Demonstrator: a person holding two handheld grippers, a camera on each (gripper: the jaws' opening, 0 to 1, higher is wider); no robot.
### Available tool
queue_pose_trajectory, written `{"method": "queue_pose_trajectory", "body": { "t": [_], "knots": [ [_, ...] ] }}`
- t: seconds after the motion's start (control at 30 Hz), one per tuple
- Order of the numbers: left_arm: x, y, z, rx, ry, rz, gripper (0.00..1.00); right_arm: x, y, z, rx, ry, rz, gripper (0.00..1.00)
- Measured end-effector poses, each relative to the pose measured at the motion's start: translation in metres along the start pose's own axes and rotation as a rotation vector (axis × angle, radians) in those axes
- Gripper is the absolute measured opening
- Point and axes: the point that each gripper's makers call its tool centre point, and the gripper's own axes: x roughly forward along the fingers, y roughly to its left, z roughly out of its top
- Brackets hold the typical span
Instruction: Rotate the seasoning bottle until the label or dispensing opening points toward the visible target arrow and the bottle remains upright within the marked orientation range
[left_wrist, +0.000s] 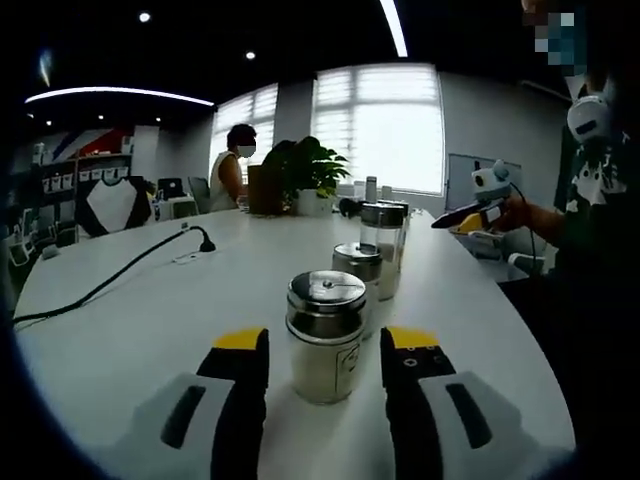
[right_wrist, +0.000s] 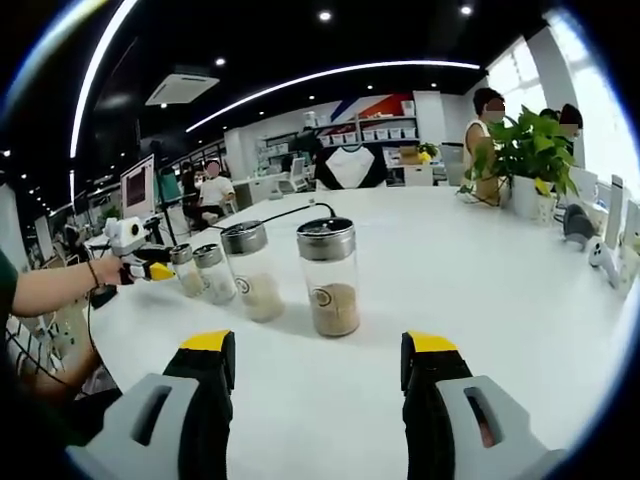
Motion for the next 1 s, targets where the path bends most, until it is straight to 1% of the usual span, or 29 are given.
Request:
{"method": "queue_pose_trajectory", "body": {
  "t": [0.07, 0.17, 0.27, 0.73, 0.87, 1.0],
  "knots": [
    [0.001, 0.0, 0.0, 0.006, 0.004, -0.001, 0.44, 0.0, -0.001, 0.0, 0.002, 0.001, -0.002, 0.68],
    [0.002, 0.0, 0.0, 0.009, 0.002, -0.004, 0.36, 0.0, -0.001, 0.0, 0.002, 0.001, -0.003, 0.68],
    [0.001, 0.001, -0.001, 0.007, 0.007, 0.003, 0.33, 0.0, 0.0, 0.001, -0.003, 0.001, -0.002, 0.68],
    [0.0, -0.006, 0.001, 0.003, 0.011, 0.036, 0.32, 0.001, 0.001, 0.001, -0.004, 0.004, -0.003, 0.68],
    [0.001, -0.008, 0.001, 0.001, 0.01, 0.058, 0.32, 0.001, 0.002, 0.0, 0.0, 0.005, -0.003, 0.68],
    [0.001, -0.01, 0.002, 0.002, 0.033, 0.089, 0.32, 0.002, 0.002, -0.001, -0.002, 0.009, -0.001, 0.68]
  ]
}}
